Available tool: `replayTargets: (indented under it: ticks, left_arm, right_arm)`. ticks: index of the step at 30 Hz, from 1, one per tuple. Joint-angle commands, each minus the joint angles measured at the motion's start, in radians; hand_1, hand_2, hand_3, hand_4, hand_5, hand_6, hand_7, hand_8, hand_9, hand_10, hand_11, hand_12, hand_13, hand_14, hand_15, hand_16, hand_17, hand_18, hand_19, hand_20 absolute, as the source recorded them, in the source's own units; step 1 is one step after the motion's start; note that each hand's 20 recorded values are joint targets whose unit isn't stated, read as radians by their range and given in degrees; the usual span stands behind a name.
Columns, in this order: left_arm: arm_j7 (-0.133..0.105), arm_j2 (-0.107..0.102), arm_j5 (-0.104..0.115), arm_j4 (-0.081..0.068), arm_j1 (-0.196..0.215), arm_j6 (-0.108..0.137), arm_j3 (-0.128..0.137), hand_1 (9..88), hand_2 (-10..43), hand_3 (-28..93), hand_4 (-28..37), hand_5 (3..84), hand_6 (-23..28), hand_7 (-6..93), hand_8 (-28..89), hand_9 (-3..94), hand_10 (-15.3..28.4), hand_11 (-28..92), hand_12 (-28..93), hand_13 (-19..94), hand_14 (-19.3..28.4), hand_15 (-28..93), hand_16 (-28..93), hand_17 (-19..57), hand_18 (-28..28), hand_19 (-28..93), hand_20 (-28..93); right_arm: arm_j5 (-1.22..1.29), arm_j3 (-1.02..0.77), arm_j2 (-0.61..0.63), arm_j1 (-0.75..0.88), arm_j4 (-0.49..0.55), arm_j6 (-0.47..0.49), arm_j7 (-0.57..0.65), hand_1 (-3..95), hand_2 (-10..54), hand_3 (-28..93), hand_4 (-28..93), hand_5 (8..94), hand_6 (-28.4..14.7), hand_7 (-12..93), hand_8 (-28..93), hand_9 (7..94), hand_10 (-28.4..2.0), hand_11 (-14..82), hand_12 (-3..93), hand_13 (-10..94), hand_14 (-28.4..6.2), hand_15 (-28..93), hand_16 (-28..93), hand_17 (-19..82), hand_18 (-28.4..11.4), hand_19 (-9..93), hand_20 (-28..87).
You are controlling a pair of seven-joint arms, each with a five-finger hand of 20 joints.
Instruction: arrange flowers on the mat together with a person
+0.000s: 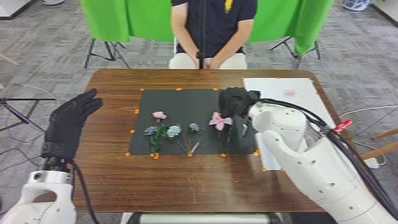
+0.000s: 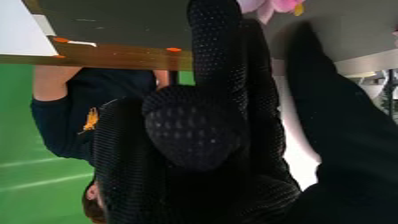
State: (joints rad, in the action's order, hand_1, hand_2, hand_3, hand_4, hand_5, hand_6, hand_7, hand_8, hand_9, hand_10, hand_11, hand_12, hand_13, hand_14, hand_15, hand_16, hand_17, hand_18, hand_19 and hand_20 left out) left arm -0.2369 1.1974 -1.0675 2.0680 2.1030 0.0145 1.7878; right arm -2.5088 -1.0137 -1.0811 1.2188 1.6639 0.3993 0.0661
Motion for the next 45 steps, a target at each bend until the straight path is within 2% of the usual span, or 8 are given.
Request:
replayTargets:
  ticks: [1, 12, 19, 22, 26, 28, 32, 45]
  left_arm:
    - [0.013, 0.011, -0.004, 0.003, 0.007, -0.004, 0.003, 24.5, 1.1, 63, -22.6, 44.8, 4.0, 12.9, -5, 43.4, 13.5, 17, 15, 32, 16.4, 9, 5, 1.3, 11.5, 3, 13]
    - [0.015, 0.011, -0.004, 0.003, 0.001, 0.001, -0.004, 24.7, 1.3, 62, -22.5, 44.9, 4.1, 12.8, -5, 43.5, 13.4, 17, 15, 32, 16.5, 9, 5, 1.3, 11.5, 3, 13]
    - [0.018, 0.01, -0.009, 0.004, -0.004, -0.012, -0.009, 24.7, 1.3, 62, -22.6, 44.9, 4.1, 12.8, -5, 43.5, 13.5, 17, 15, 32, 16.5, 9, 5, 1.3, 11.4, 3, 13]
    - [0.021, 0.005, -0.009, 0.005, -0.001, -0.015, -0.011, 24.7, 1.3, 62, -22.6, 45.0, 4.1, 12.7, -5, 43.5, 13.4, 17, 15, 32, 16.4, 9, 5, 1.4, 11.3, 3, 13]
    - [0.015, 0.0, -0.008, 0.003, 0.001, -0.014, -0.016, 24.6, 1.3, 63, -22.6, 45.0, 4.2, 12.7, -5, 43.6, 13.4, 17, 15, 32, 16.5, 9, 5, 1.4, 11.2, 3, 13]
    - [0.013, -0.001, -0.009, 0.005, 0.007, -0.016, -0.017, 24.6, 1.3, 63, -22.6, 45.0, 4.2, 12.7, -5, 43.6, 13.4, 17, 15, 32, 16.5, 9, 5, 1.4, 11.2, 3, 13]
    - [0.017, 0.003, -0.023, 0.007, 0.009, -0.024, -0.017, 24.6, 1.4, 62, -22.5, 45.0, 4.1, 12.8, -5, 43.6, 13.4, 17, 15, 32, 16.4, 9, 5, 1.4, 11.2, 3, 13]
    - [0.025, 0.014, -0.032, 0.002, 0.001, -0.039, -0.021, 24.8, 1.5, 62, -22.4, 45.0, 4.2, 12.8, -5, 43.6, 13.5, 17, 15, 32, 16.4, 9, 5, 1.4, 11.2, 3, 13]
  right_arm:
    - [-0.01, -0.001, 0.013, -0.002, 0.013, 0.022, 0.0, 44.7, -9.5, 68, -25, 72.1, 2.8, 16, -11, 91.9, -10.9, 18.0, 16.4, 94, -0.1, 62, 17, 74, -8.3, 93, 42]
    - [0.134, -0.245, 0.016, 0.118, 0.207, -0.084, 0.068, 44.4, -9.5, 66, -26, 72.1, 2.7, 16, -12, 92.1, -10.9, 18.1, 16.6, 94, 0.0, 61, 17, 73, -8.0, 93, 41]
    - [0.432, -0.522, -0.063, 0.415, 0.364, -0.47, 0.122, 36.7, -9.5, 66, -18, 74.0, 1.3, 16, -11, 90.8, -11.7, 17.8, 16.8, 94, -1.7, 55, 19, 71, -8.7, 93, 34]
    - [0.755, -0.628, -0.154, 0.565, 0.39, -0.58, -0.052, 34.4, -9.5, 68, -16, 74.2, 1.0, 16, -10, 89.4, -12.4, 17.6, 16.9, 94, -2.6, 50, 21, 69, -9.5, 92, 29]
    - [1.179, -0.679, -0.271, 0.731, 0.389, -0.523, -0.285, 23.8, -0.7, 69, -14, 69.9, -1.0, 14, -9, 77.7, -15.6, 13.4, 16.3, 77, -11.7, 30, 24, 49, -15.1, 74, 26]
    - [1.224, -0.701, -0.327, 0.796, 0.385, -0.433, -0.352, 19.2, 1.0, 72, -15, 64.2, -1.8, 12, -9, 69.3, -16.6, 10.1, 14.7, 61, -15.6, 21, 22, 34, -16.9, 50, 33]
    - [1.131, -0.734, -0.423, 0.896, 0.407, -0.298, -0.437, 14.6, 0.5, 78, -16, 52.9, -0.3, 11, -9, 54.8, -16.2, 6.8, 12.5, 44, -15.0, 12, 20, 25, -14.3, 13, 33]
    - [1.164, -0.691, -0.451, 0.957, 0.421, -0.259, -0.473, 8.6, -1.3, 83, -18, 43.2, 0.6, 11, -9, 44.3, -14.8, 4.9, 11.1, 35, -13.2, 10, 16, 21, -12.2, 2, 30]
